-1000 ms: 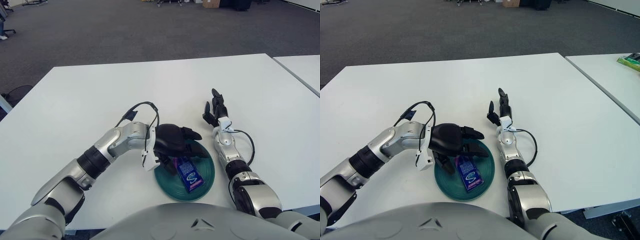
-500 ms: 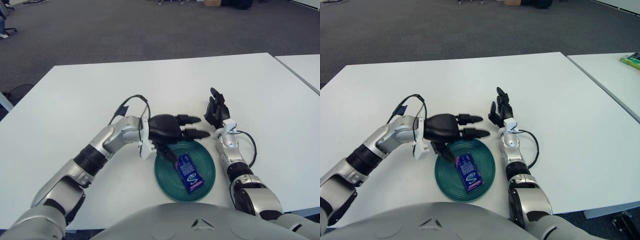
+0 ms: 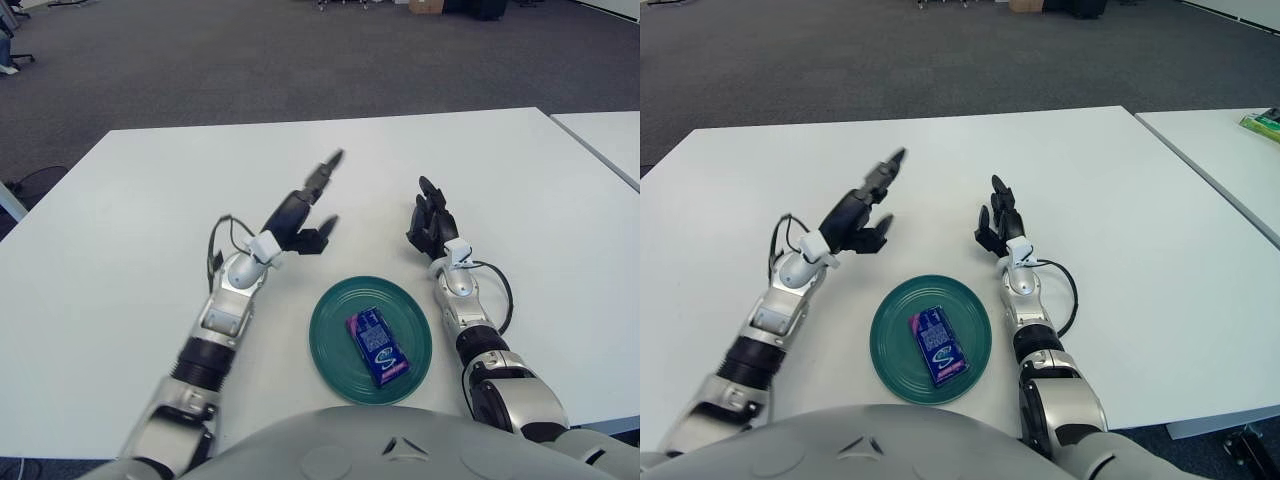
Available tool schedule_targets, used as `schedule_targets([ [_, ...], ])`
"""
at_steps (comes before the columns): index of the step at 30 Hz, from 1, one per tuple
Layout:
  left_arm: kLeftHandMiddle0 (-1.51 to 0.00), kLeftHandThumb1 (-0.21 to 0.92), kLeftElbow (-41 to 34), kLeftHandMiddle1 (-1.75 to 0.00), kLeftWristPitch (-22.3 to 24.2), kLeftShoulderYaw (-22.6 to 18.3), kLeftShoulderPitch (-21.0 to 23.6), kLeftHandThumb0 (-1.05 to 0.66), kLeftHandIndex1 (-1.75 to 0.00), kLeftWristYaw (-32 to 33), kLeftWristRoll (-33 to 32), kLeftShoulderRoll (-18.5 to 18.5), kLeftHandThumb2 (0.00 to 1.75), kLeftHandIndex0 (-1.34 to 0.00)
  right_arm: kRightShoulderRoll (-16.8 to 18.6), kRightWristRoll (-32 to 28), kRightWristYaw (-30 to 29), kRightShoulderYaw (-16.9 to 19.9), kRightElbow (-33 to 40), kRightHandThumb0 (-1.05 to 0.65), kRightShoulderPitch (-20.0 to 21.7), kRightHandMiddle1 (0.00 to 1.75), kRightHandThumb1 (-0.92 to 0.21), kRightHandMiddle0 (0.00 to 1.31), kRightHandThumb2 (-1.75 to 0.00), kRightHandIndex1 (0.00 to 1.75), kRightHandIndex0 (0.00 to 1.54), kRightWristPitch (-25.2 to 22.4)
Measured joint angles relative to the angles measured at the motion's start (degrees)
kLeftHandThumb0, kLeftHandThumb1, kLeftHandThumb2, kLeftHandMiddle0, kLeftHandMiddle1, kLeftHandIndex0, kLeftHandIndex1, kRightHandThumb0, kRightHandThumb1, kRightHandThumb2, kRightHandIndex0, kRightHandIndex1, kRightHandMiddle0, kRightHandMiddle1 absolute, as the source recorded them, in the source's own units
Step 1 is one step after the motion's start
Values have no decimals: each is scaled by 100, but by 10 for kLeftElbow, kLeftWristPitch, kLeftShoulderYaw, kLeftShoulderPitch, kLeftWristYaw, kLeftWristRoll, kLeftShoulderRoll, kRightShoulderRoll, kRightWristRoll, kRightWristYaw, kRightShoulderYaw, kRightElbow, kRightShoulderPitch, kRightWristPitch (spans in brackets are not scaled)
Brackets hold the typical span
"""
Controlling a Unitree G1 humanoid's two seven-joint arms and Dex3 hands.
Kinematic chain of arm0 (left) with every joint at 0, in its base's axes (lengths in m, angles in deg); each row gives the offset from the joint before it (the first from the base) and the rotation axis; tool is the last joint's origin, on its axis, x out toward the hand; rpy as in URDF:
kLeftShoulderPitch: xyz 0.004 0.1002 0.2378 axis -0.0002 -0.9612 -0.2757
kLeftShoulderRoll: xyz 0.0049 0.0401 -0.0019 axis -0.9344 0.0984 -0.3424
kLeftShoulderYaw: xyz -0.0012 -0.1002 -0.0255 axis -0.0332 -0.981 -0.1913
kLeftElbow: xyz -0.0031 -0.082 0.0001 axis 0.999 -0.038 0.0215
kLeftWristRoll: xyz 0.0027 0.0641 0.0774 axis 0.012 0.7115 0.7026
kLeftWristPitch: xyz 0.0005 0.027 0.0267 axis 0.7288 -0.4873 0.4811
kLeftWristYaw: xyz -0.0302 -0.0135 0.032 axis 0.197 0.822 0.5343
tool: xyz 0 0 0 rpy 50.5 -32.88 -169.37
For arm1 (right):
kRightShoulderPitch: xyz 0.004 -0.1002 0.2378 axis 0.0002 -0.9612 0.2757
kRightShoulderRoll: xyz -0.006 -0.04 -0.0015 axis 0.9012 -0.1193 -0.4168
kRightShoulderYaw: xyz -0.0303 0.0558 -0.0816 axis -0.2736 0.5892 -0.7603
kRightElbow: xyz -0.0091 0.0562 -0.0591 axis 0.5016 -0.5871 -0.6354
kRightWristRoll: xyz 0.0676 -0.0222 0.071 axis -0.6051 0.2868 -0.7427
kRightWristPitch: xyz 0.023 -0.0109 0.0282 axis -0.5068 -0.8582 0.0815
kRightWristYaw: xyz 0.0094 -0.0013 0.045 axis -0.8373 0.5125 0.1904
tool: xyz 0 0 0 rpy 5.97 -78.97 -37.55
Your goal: Put the gum into the plate.
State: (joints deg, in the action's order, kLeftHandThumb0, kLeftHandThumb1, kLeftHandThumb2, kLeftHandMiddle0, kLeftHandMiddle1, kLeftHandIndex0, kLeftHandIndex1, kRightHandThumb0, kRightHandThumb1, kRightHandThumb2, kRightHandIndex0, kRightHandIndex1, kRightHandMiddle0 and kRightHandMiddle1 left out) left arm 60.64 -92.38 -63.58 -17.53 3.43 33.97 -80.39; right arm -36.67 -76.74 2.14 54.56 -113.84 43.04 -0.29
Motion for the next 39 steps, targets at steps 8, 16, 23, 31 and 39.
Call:
schedule_targets([
  [8, 0, 92, 3, 0, 47, -38, -58, -105, 0, 69, -33, 64, 101, 0, -1, 0, -3, -2, -1, -81, 0, 31, -92, 0, -90, 4, 28, 0],
  [16, 0, 92, -15, 0, 63, -35, -143, -105, 0, 107, -20, 75, 108, 0, -2, 0, 3, -2, -1, -75, 0, 29, -92, 0, -90, 1, 25, 0],
  [23, 0, 92, -15, 0, 51, -38, -188, -105, 0, 109, -11, 73, 114, 0, -4, 0, 9, -3, -2, -74, 0, 26, -92, 0, -90, 0, 21, -6],
  [31, 0, 92, -4, 0, 43, -44, -191, -105, 0, 106, -9, 67, 119, 0, -5, 0, 15, -5, -2, -77, 0, 25, -92, 0, -89, 1, 23, -7],
  [39, 0, 92, -28, 0, 44, -38, -220, -104, 0, 106, -6, 68, 119, 0, -6, -1, 29, -7, 10, -76, -7, 20, -92, 0, -90, 0, 21, -7],
])
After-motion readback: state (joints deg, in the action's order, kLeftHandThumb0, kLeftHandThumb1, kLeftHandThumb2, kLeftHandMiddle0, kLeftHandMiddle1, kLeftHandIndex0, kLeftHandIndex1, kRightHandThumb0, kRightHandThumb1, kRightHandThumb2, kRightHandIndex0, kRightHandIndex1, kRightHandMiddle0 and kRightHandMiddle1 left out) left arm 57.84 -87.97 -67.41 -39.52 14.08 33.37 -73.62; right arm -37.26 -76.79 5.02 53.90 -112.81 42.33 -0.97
